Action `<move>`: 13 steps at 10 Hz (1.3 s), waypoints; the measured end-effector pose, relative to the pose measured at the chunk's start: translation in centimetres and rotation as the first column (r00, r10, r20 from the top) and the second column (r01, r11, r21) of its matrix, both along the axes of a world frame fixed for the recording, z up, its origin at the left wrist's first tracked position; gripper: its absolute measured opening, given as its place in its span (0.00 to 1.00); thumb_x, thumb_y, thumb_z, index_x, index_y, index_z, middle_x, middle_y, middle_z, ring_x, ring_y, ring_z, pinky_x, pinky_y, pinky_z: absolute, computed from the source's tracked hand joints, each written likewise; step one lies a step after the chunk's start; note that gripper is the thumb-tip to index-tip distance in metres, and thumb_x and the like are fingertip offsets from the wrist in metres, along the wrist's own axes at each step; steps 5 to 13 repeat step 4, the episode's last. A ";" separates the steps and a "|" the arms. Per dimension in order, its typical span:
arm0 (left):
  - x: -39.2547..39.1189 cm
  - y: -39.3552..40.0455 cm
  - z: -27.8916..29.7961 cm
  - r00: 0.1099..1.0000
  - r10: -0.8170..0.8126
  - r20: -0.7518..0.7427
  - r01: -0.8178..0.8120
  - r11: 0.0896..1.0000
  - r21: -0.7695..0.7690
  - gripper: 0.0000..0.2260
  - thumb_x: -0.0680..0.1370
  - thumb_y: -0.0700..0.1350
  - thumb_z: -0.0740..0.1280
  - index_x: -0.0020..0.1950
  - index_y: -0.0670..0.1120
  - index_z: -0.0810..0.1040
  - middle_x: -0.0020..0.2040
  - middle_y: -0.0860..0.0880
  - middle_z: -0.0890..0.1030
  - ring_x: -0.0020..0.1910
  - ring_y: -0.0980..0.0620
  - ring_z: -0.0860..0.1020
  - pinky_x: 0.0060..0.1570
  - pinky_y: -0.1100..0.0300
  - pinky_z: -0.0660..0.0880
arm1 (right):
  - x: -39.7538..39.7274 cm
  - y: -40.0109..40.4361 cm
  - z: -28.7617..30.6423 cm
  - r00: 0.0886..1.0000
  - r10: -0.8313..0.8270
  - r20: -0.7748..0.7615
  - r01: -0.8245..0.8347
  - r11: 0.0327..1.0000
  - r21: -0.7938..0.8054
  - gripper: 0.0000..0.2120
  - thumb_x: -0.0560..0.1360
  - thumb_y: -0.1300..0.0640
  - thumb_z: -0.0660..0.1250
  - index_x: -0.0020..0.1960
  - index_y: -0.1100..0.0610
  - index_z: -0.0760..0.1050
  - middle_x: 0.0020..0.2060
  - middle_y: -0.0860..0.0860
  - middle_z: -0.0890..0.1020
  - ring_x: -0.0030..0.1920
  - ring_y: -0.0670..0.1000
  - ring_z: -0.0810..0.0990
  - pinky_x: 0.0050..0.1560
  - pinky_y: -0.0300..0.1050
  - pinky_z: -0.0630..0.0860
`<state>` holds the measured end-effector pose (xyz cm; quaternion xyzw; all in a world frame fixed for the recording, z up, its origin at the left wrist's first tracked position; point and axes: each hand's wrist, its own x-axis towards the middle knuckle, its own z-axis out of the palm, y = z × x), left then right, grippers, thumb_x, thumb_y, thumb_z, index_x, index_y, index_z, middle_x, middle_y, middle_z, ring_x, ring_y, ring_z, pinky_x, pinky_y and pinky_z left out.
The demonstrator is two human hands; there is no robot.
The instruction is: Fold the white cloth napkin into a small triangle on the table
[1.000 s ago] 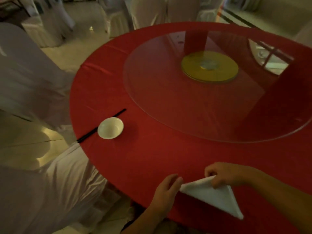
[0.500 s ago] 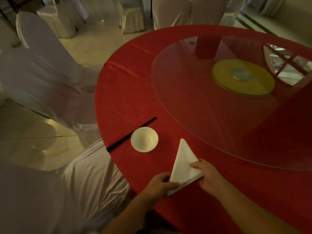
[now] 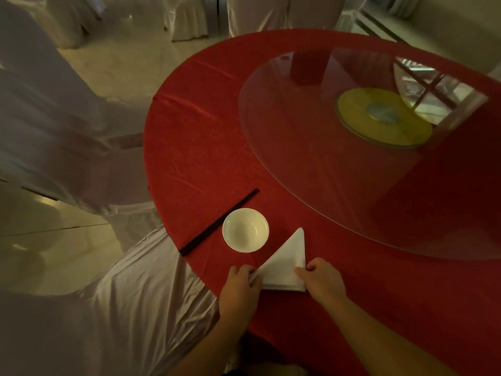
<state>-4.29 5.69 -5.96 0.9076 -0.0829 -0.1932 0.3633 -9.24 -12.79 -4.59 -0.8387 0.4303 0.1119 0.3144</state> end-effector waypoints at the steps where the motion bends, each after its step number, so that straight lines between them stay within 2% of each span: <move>1: -0.3 0.0 -0.2 1.000 0.004 0.018 -0.005 0.998 0.061 0.13 0.78 0.54 0.62 0.60 0.51 0.73 0.54 0.51 0.72 0.44 0.56 0.72 0.40 0.63 0.69 | -0.5 0.0 0.0 0.999 -0.032 0.010 0.032 0.999 -0.019 0.12 0.71 0.44 0.68 0.44 0.51 0.73 0.38 0.47 0.79 0.37 0.47 0.76 0.33 0.44 0.66; 2: -0.4 0.3 0.1 1.000 0.003 0.024 -0.005 0.998 0.062 0.15 0.78 0.55 0.63 0.61 0.50 0.71 0.56 0.50 0.71 0.45 0.55 0.73 0.41 0.62 0.71 | -1.2 0.1 0.5 0.999 -0.034 0.042 0.034 0.999 -0.002 0.13 0.72 0.42 0.66 0.46 0.51 0.75 0.41 0.49 0.81 0.40 0.49 0.78 0.36 0.44 0.68; 3: -0.9 0.6 0.4 0.995 -0.012 0.100 0.005 0.998 0.070 0.16 0.78 0.57 0.62 0.62 0.51 0.69 0.57 0.52 0.71 0.45 0.56 0.73 0.40 0.62 0.72 | -2.7 -0.4 1.0 0.998 -0.016 0.060 0.017 0.999 -0.029 0.15 0.75 0.42 0.62 0.52 0.53 0.77 0.46 0.51 0.82 0.46 0.52 0.80 0.42 0.44 0.70; 4: -2.2 0.2 1.3 0.916 -0.202 0.347 0.181 0.979 0.092 0.16 0.78 0.56 0.63 0.62 0.51 0.72 0.55 0.52 0.74 0.46 0.57 0.74 0.40 0.63 0.74 | -4.8 -1.6 2.2 0.999 0.004 0.048 -0.001 0.998 -0.066 0.14 0.76 0.43 0.61 0.52 0.52 0.77 0.47 0.51 0.83 0.48 0.53 0.80 0.45 0.45 0.74; 13: -2.2 0.2 1.3 0.916 -0.202 0.347 0.181 0.979 0.092 0.16 0.78 0.56 0.63 0.62 0.51 0.72 0.55 0.52 0.74 0.46 0.57 0.74 0.40 0.63 0.74 | -4.8 -1.6 2.2 0.999 0.004 0.048 -0.001 0.998 -0.066 0.14 0.76 0.43 0.61 0.52 0.52 0.77 0.47 0.51 0.83 0.48 0.53 0.80 0.45 0.45 0.74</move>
